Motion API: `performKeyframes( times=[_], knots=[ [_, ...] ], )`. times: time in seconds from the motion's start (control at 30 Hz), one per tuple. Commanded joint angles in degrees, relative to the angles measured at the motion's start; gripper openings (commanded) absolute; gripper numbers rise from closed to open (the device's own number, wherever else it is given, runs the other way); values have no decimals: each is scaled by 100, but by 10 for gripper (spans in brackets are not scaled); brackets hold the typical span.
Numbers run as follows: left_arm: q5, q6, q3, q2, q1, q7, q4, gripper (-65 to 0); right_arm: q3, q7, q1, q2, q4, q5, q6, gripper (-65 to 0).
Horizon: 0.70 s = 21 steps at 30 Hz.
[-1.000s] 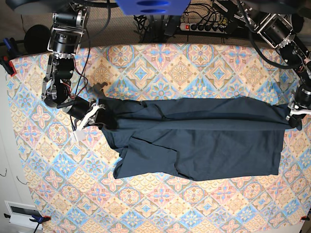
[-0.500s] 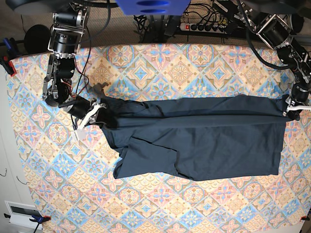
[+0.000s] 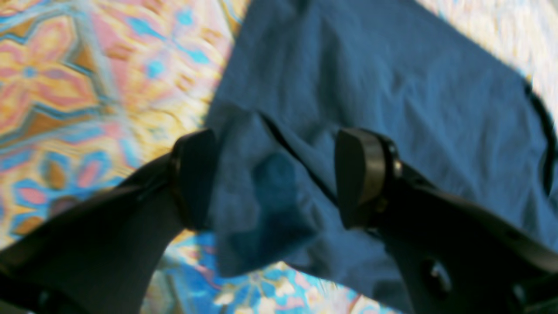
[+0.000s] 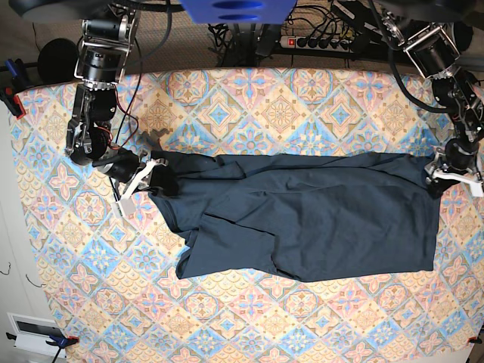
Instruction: Layout the t-shirt on the table in an organized manner, then fold the t-shirt properly
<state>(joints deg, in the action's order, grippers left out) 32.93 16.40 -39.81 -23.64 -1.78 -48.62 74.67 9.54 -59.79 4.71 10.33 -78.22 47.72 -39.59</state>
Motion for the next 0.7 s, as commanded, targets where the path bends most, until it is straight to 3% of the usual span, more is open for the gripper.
performKeyframes(
  times=[0.0, 0.13, 0.43, 0.5, 0.67],
  knots=[
    [61, 26, -181, -155, -90, 154, 106, -264, 26, 137, 114, 62, -218, 137, -41, -634],
    [272, 26, -586, -190, 218, 146, 212, -308, 26, 137, -18, 62, -455, 137, -41, -596],
    [1142, 26, -568, -419, 1229, 146, 449, -319, 35, 137, -185, 71, -535, 146, -41, -294],
    [1098, 26, -568, -401, 1290, 146, 431, -318, 35, 137, -220, 71, -543, 155, -41, -270],
    [1081, 26, -322, -348, 1308, 146, 396, -318, 35, 128, -440, 88, -649, 164, -41, -282]
  ],
)
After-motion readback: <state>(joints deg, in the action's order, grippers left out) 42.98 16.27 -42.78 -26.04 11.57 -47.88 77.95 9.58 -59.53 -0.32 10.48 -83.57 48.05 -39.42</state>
